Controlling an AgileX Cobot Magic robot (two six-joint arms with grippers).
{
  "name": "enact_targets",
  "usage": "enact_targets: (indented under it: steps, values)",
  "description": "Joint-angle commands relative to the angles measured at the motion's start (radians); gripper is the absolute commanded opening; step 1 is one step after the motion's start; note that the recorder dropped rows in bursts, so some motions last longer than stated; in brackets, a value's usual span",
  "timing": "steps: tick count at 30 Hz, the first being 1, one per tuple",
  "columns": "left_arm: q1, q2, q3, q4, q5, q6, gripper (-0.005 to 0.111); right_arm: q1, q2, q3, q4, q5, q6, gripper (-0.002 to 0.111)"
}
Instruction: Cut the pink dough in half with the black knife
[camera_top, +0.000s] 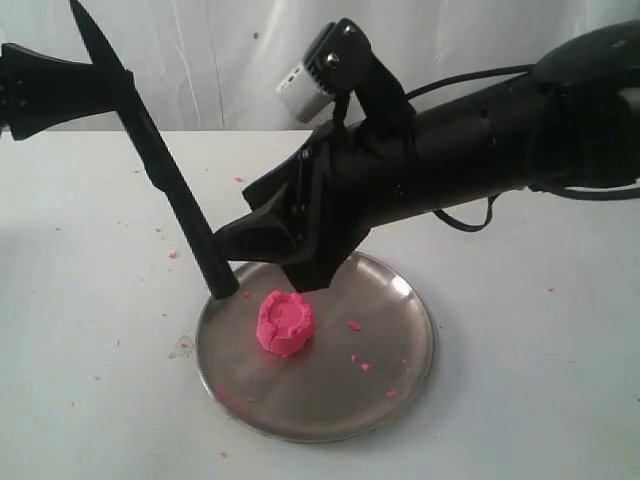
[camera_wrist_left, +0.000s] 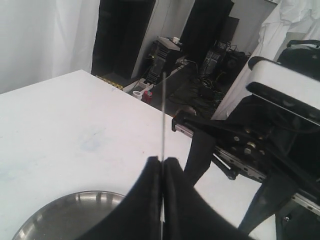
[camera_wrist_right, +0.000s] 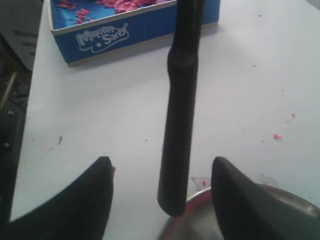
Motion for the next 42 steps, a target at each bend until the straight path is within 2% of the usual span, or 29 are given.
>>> enact_targets:
  steps: [1,15,23,27,31,39,42]
  values:
    - [-0.052,-0.003,-0.003,-0.027,0.098,-0.011,0.0,-0.007,0.051,-0.034,0.064,0.082,-0.066,0.051]
    - [-0.061,-0.003,-0.003,-0.033,0.098,-0.011,0.0,-0.007,0.136,-0.051,0.072,0.072,-0.087,0.049]
    - [-0.061,-0.003,-0.003,-0.033,0.098,-0.007,0.0,-0.01,0.145,-0.051,0.077,0.036,-0.084,0.034]
    - [-0.061,-0.003,-0.003,-0.033,0.098,-0.007,0.0,-0.011,0.145,-0.051,0.079,0.018,-0.077,0.02]
    - [-0.061,-0.003,-0.003,-0.033,0.098,-0.007,0.0,-0.011,0.143,-0.051,0.097,0.018,-0.077,0.001]
    - [-0.061,-0.003,-0.003,-0.033,0.098,-0.011,0.001,-0.011,0.103,-0.051,0.106,0.016,-0.072,0.0]
    - [-0.061,-0.003,-0.003,-0.045,0.098,-0.02,0.014,-0.011,0.086,-0.051,0.104,-0.006,-0.048,0.0]
